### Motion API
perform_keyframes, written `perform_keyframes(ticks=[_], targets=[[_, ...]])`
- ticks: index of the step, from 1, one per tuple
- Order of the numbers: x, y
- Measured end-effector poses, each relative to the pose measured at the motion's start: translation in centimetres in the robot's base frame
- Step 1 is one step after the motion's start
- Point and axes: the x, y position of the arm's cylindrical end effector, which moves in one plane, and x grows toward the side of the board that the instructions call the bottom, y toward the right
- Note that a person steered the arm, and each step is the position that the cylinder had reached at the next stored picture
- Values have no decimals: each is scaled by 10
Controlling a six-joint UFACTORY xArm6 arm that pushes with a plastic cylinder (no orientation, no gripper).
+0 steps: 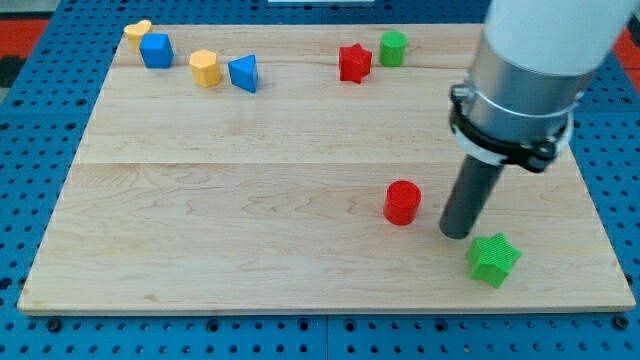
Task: Push the red circle towards the center of the board
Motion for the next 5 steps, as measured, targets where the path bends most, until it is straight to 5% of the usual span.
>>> perform_keyframes(ticks=[1, 3, 5], targets=[[-33, -7], [-6, -12], [-39, -95]])
